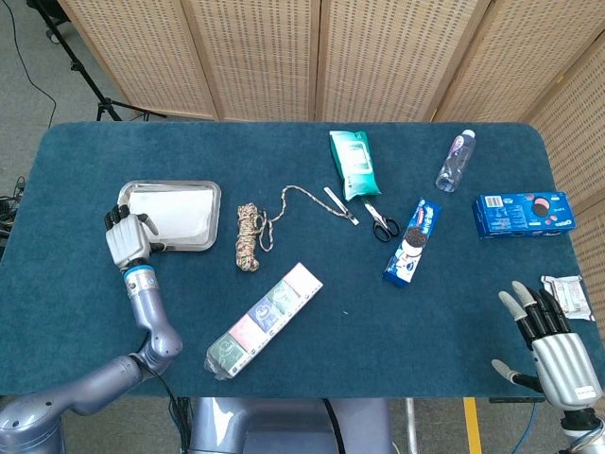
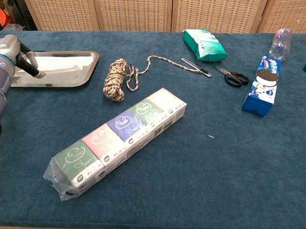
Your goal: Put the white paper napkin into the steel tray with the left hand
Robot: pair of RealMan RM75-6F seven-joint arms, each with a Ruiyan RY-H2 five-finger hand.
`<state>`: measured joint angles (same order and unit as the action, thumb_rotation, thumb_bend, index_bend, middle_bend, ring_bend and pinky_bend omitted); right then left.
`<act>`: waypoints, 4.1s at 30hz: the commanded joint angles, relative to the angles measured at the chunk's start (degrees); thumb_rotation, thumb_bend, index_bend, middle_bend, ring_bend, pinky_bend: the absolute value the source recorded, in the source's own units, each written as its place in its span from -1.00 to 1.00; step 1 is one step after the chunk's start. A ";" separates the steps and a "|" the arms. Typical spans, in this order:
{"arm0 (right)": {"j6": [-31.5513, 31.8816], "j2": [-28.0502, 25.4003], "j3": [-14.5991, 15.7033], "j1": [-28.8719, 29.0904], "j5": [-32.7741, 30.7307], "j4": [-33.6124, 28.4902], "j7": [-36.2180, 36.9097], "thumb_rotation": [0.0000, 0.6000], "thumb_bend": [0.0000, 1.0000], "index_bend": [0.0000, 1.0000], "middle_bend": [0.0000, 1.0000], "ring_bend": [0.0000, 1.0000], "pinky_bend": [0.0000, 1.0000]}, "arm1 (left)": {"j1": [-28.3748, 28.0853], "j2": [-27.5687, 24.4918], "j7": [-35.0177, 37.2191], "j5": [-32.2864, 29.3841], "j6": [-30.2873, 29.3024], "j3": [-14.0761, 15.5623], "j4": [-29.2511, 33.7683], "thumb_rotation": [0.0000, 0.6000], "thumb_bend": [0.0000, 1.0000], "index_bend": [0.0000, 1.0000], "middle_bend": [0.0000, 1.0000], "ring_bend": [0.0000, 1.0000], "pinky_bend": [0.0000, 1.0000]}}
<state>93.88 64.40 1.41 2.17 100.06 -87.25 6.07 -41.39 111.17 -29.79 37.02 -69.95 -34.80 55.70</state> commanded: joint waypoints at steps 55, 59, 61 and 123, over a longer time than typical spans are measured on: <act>0.31 0.22 0.06 -0.24 0.08 -0.16 -0.80 1.00 -1.00 -1.00 -1.00 -1.00 -1.00 | 4.14 -13.42 0.76 3.89 -7.97 4.84 26.01 0.98 -0.57 0.28 -1.00 -1.00 -1.00; 0.37 0.23 0.05 -0.25 0.13 -0.14 -0.79 1.00 -1.00 -1.00 -1.00 -1.00 -1.00 | 4.22 -13.77 0.83 3.97 -8.13 5.28 26.65 0.98 -0.57 0.28 -1.00 -1.00 -1.00; 0.35 0.22 0.07 -0.24 0.15 -0.14 -0.78 1.00 -1.00 -1.00 -1.00 -1.00 -1.00 | 4.26 -13.98 1.02 3.96 -7.96 5.47 26.95 0.98 -0.57 0.28 -1.00 -1.00 -1.00; -0.44 1.15 -1.11 -0.36 -2.07 -1.12 -4.09 1.00 -1.00 -1.00 -1.00 -1.00 -1.00 | 33.30 -40.60 48.98 36.73 -9.59 26.93 44.91 1.00 -0.52 -0.30 -1.00 -1.00 -1.00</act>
<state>93.44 65.55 0.31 1.81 98.01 -88.36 2.00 -8.36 70.74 18.78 73.29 -79.40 -8.12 100.85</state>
